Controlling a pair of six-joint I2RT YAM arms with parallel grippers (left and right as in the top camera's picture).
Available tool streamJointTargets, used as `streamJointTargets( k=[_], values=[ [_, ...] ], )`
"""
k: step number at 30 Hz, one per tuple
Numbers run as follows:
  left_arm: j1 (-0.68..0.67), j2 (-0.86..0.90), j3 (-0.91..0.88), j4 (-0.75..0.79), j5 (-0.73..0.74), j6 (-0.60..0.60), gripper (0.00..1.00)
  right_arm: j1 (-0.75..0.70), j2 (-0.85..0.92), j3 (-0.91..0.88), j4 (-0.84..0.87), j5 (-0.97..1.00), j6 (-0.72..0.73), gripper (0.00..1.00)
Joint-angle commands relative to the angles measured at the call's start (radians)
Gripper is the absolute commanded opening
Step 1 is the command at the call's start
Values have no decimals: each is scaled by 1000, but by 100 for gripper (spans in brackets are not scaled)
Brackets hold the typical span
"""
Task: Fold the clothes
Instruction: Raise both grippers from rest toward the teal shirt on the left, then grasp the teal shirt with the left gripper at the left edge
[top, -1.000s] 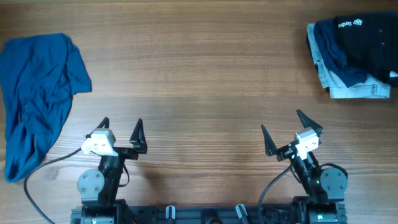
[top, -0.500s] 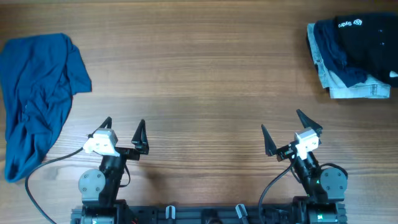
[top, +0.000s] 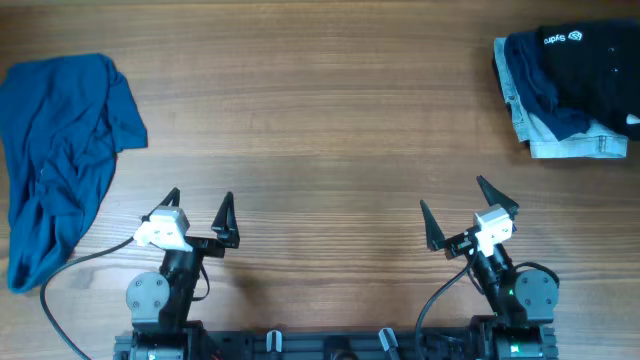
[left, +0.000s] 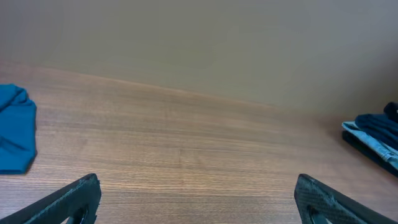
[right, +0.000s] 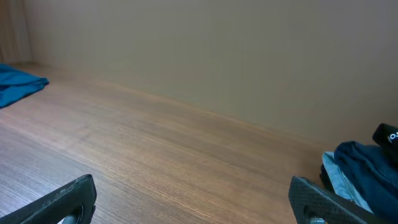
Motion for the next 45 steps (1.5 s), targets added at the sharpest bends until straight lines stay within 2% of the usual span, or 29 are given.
streamJointTargets(
  k=[1, 10, 12, 16, 20, 25, 27, 31, 34, 37, 39, 41, 45],
  values=[
    [-4, -1, -5, -4, 8, 12, 100, 5, -5, -2, 3, 13, 11, 100],
    [-5, 0, -5, 0, 36, 12, 100, 5, -5, -2, 68, 11, 14, 100],
    [-5, -1, -5, 3, 63, 12, 100, 5, -5, -2, 72, -38, 15, 100],
    [-5, 1, 4, 19, 117, -7, 100, 5, 4, 18, 90, -71, 99, 100],
    [-4, 90, 90, 18, 74, -6, 100, 5, 134, 117, 114, -88, 101, 100],
    [-4, 464, 339, 17, 61, -5, 100, 5, 580, 430, 126, -195, 100, 100],
    [-4, 659, 475, -8, 66, -6, 100, 5, 798, 587, 122, -304, 102, 100],
    [-4, 1030, 821, -183, 66, 1, 100, 29, 1164, 880, 88, -469, 148, 100],
    [-4, 1350, 1215, -452, 92, 116, 100, 85, 1409, 1122, -62, -486, 142, 99],
    [-4, 1586, 1541, -676, 92, 275, 100, 99, 1534, 1222, -88, -510, 145, 100],
    [-4, 1683, 1658, -711, 91, 313, 100, 99, 1574, 1221, -87, -509, 153, 100],
    [16, 1737, 1676, -656, 82, 338, 100, 98, 1615, 1221, -112, -509, 172, 100],
    [132, 1810, 1675, -619, 28, 294, 100, 99, 1682, 1221, -137, -506, 208, 100]
  ],
)
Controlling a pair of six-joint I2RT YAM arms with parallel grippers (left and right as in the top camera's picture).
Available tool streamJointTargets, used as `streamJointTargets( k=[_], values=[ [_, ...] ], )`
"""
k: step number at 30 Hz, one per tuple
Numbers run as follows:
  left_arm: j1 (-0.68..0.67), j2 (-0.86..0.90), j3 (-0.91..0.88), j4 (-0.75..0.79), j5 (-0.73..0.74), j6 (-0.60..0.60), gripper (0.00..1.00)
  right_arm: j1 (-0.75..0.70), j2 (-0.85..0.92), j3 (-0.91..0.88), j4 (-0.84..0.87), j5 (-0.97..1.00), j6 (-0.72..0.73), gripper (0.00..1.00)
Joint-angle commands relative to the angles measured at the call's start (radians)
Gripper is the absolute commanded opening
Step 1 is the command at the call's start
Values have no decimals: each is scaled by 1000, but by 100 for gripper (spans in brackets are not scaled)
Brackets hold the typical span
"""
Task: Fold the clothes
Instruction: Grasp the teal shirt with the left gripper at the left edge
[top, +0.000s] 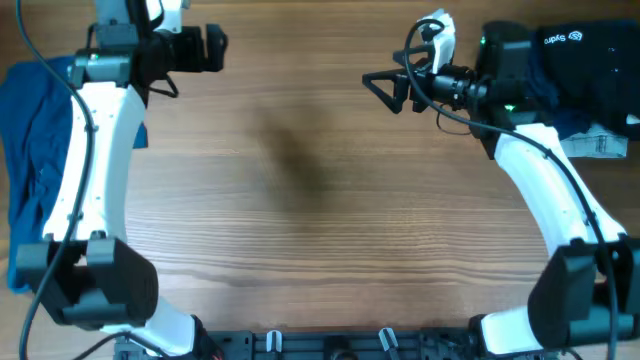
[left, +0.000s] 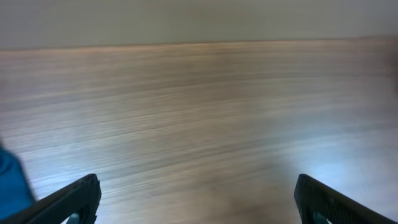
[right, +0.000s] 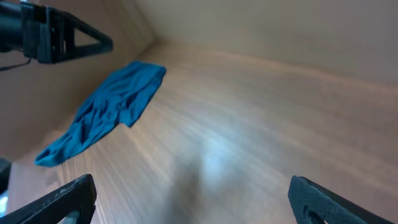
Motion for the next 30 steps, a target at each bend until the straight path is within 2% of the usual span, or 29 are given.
streamJointTargets(
  k=[1, 5, 8, 13, 17, 19, 22, 24, 26, 30],
  values=[
    [127, 64, 21, -2, -57, -16, 100, 2, 60, 21, -23, -8, 56, 98],
    [290, 162, 20, -86, -58, -41, 100, 2, 93, 21, -76, 100, 85, 91],
    [354, 246, 20, -111, -47, -64, 100, 2, 94, 21, -98, 160, 84, 89],
    [364, 373, 20, -105, -50, -63, 91, 3, 94, 21, -107, 173, 85, 86],
    [362, 431, 20, -85, -56, -64, 89, 3, 94, 21, -123, 181, 85, 84],
    [362, 441, 20, -75, -57, -64, 87, 3, 94, 21, -123, 181, 84, 79],
    [362, 443, 20, -52, -56, -64, 84, 3, 94, 21, -130, 193, 84, 64],
    [363, 446, 6, -30, -56, -64, 81, 3, 94, 16, -131, 205, 85, 60],
    [362, 449, -22, -18, -56, -64, 70, 3, 94, 15, -134, 207, 85, 58],
    [362, 458, -82, 15, -56, -64, 71, 3, 94, 15, -129, 206, 85, 58]
  ],
)
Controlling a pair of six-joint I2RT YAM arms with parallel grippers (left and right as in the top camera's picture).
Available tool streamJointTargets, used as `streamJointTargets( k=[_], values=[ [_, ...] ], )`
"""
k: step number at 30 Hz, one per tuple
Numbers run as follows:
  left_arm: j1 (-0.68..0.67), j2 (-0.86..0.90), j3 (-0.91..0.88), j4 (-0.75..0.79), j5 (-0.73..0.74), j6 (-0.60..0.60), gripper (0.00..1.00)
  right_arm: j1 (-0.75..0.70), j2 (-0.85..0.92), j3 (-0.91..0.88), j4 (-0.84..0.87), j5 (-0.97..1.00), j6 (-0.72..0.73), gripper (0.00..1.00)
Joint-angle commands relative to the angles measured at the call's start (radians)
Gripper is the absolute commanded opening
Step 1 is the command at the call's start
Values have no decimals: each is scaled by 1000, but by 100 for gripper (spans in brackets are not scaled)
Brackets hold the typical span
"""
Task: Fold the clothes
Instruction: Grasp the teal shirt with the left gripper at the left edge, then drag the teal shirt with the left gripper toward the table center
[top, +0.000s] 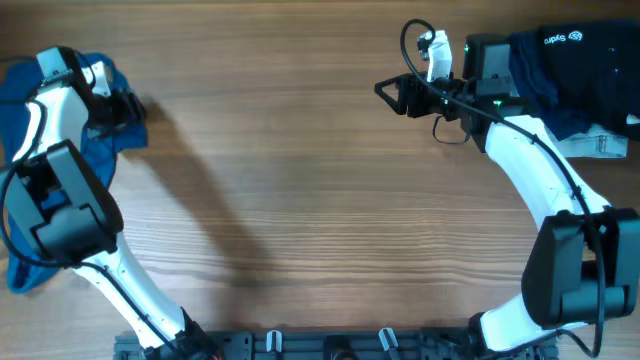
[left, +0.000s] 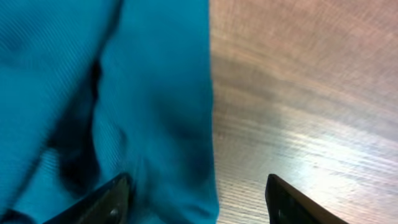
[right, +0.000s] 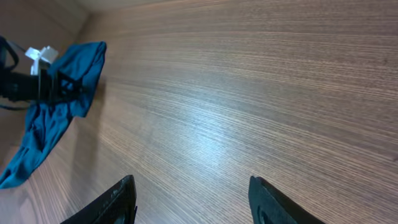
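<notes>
A crumpled blue garment lies along the table's left edge. My left gripper hangs open right over its upper right corner; in the left wrist view the blue garment fills the left half, its edge running between the open fingers. My right gripper stands open above the bare table at the back centre-right, nothing between its fingers. The right wrist view shows the blue garment far off to the left.
A stack of dark navy and light denim clothes sits at the back right corner, just behind the right arm. The wooden table stretches between the two arms.
My left gripper has moved left and down from above the table's back left onto the blue garment's corner. The right gripper has stayed near the back centre-right, its fingers a little closer together.
Both arms first rested low at the table's front edge, grippers open. Then both were stretched to the back, the left above the garment's right side, the right beside the clothes stack. Now the left gripper straddles the blue garment's edge.
</notes>
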Motion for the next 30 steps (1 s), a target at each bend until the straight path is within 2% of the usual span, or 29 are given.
streamJointTargets(
  k=[1, 3, 5, 6, 8, 9, 13, 17, 18, 22, 25, 30],
  values=[
    [-3, 32, -61, 26, -6, 0, 71, 3, 11, 15, 4, 13, 3, 58],
    [-3, 34, -76, 34, -6, 0, 70, 3, 11, 15, 4, 13, 3, 58],
    [-3, 34, -93, 45, -6, 0, 60, 3, 11, 15, 6, 13, 3, 58],
    [-3, 34, -100, 49, -5, 0, 48, 3, 11, 15, 7, 13, 3, 57],
    [-10, 34, -111, 62, 41, -1, 12, 2, 10, 15, 8, 13, 3, 50],
    [-15, 34, -111, 66, 64, -6, 4, 1, 10, 15, 13, 13, 3, 49],
    [-58, 32, -102, 100, 100, -124, 4, -35, -8, 16, 29, 13, 45, 42],
    [-123, 9, -29, 81, 195, -136, 4, -96, -58, 16, 8, 5, 62, 34],
    [-180, -27, 34, 68, 198, -202, 4, -138, -107, 16, -27, 6, 62, 32],
    [-309, -99, 123, 66, 224, -236, 4, -178, -169, 16, -77, 10, 58, 32],
    [-466, -158, 185, 82, 223, -239, 4, -179, -174, 16, -99, 22, 47, 32],
    [-634, -169, 194, 99, 223, -239, 4, -215, -174, 16, -135, 35, 48, 32]
  ],
)
